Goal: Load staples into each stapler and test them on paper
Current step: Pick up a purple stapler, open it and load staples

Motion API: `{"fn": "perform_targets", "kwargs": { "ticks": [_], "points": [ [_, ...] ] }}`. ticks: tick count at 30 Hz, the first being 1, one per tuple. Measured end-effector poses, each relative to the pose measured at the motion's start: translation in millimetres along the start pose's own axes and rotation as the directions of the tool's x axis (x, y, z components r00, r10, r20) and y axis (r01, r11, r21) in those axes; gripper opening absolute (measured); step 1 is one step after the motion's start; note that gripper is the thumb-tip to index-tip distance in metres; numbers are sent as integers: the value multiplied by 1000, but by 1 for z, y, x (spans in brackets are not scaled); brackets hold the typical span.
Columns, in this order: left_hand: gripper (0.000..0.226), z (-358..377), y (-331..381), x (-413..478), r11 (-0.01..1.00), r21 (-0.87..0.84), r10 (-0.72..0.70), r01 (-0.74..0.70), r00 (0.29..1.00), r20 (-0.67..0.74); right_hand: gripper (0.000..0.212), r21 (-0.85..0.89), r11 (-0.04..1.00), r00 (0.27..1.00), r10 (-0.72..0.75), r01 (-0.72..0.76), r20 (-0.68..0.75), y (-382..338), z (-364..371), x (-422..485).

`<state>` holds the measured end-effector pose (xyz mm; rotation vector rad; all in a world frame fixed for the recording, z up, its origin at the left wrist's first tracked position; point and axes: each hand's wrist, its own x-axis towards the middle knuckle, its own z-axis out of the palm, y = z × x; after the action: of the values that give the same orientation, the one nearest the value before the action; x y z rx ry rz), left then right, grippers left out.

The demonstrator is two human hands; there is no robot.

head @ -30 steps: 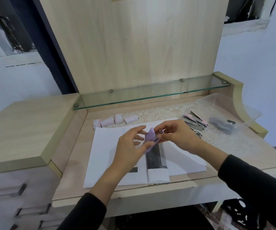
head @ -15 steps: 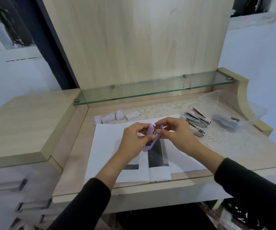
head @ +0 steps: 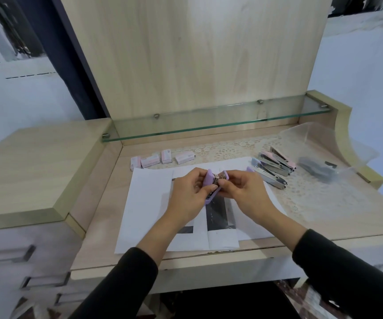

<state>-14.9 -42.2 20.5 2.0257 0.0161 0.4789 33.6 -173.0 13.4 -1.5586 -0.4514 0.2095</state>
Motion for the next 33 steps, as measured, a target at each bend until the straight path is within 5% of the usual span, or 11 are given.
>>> {"fn": "perform_targets", "kwargs": {
  "ticks": [17,24,28,33],
  "points": [
    [16,-6,-8,-2,994,-108,-32,30,999,-18,21,47,997,997,52,-54,54,6,-24,2],
    [19,-38,-27,-13,990,138,-8,16,998,-57,22,-519,844,990,-142,134,26,18,-39,-2],
    [12,-40,-42,-18,920,391,6,-20,999,37,17,-588,783,969,-246,203,8,22,-36,-2],
    [29,-28,-36,-12,710,607,322,-356,931,169,17,-590,790,972,-234,167,-38,24,-35,-4]
  ]
}}
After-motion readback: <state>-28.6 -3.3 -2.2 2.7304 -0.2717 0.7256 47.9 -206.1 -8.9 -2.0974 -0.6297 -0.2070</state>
